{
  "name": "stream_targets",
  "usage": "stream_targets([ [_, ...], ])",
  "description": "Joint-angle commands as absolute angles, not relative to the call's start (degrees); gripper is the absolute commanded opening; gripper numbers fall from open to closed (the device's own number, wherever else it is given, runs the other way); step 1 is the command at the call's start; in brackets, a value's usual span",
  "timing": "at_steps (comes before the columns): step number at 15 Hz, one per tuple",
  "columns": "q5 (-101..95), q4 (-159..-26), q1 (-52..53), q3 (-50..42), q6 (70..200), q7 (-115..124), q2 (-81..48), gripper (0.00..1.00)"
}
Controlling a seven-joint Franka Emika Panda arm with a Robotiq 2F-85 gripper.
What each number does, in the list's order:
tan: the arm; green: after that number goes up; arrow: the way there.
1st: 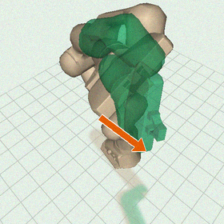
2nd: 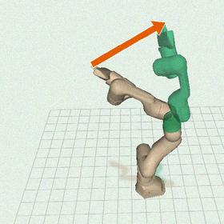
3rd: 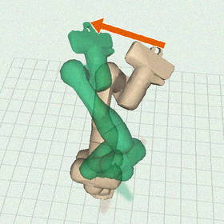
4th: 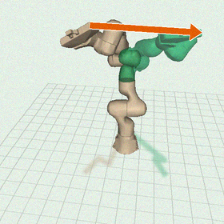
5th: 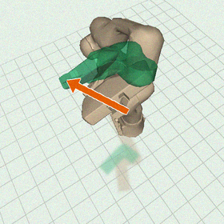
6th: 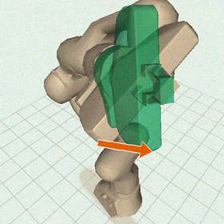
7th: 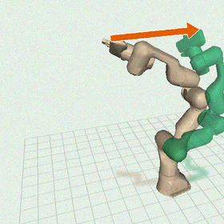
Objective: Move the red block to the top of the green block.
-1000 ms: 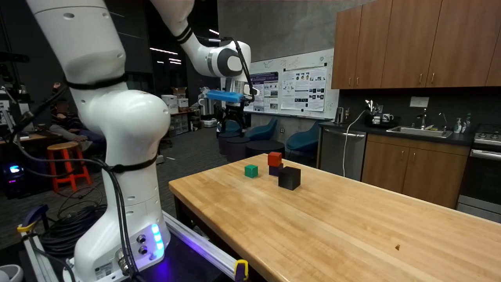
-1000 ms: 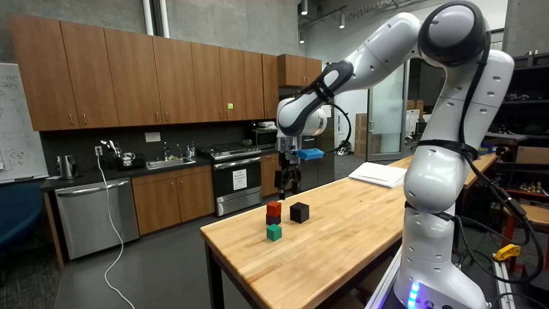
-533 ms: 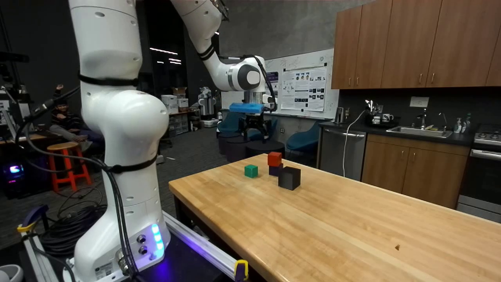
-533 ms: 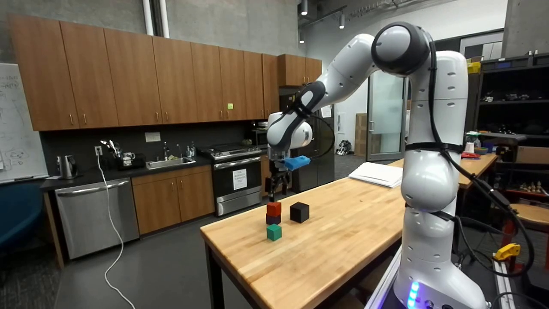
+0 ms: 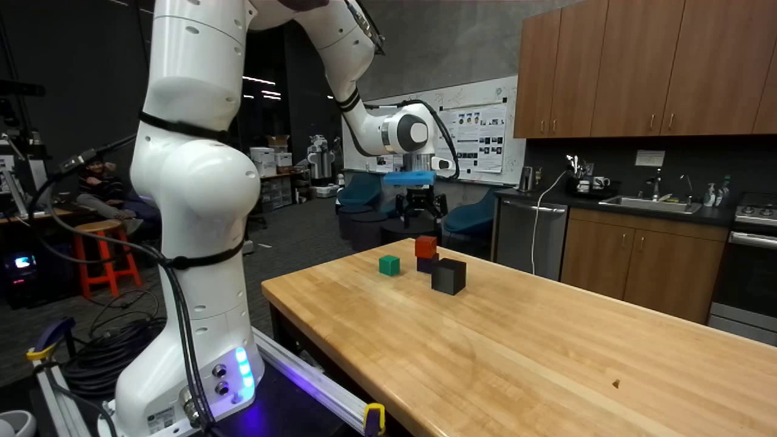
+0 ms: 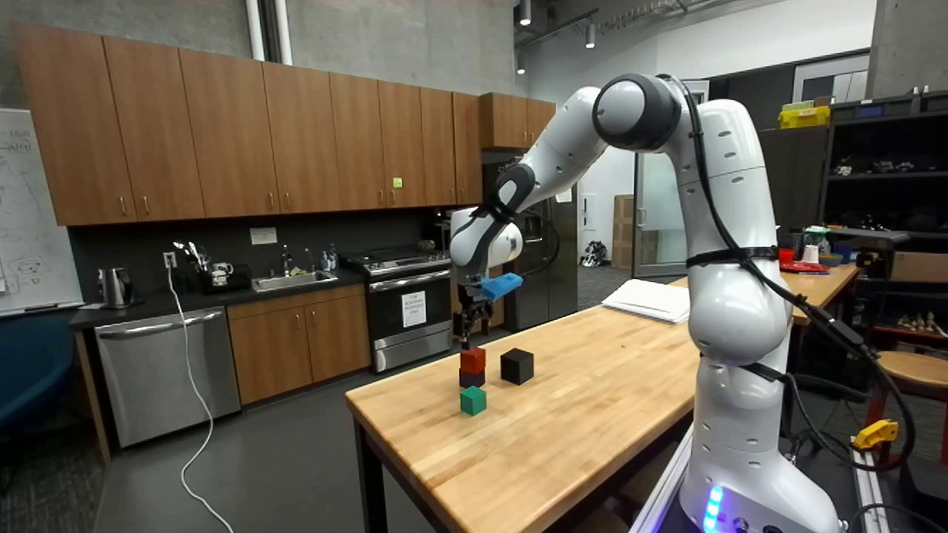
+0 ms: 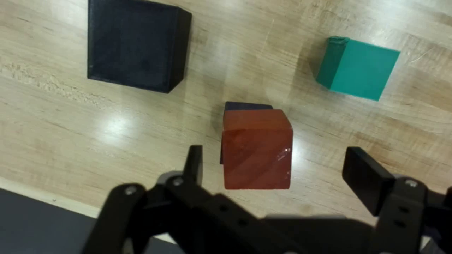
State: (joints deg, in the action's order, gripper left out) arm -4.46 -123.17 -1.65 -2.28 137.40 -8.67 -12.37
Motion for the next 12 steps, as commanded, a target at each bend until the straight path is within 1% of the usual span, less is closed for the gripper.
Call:
stream_targets([
  [1, -5.9, -118.7, -2.0, -2.3, 136.4, -8.9, -16.6, 1.0],
  [5, -6.2, -116.6, -1.9, -2.4, 136.1, -8.5, -19.8, 1.0],
  [6, -6.3, -116.3, -1.8, -2.4, 136.1, -8.4, -20.4, 0.75],
  [7, -6.4, -116.2, -1.8, -2.5, 135.9, -8.3, -20.8, 0.74],
  [9, -6.6, -116.6, -1.7, -2.5, 135.9, -7.8, -20.8, 0.61],
  [12, -6.6, -118.5, -1.3, -2.4, 135.6, -7.0, -19.1, 0.35],
])
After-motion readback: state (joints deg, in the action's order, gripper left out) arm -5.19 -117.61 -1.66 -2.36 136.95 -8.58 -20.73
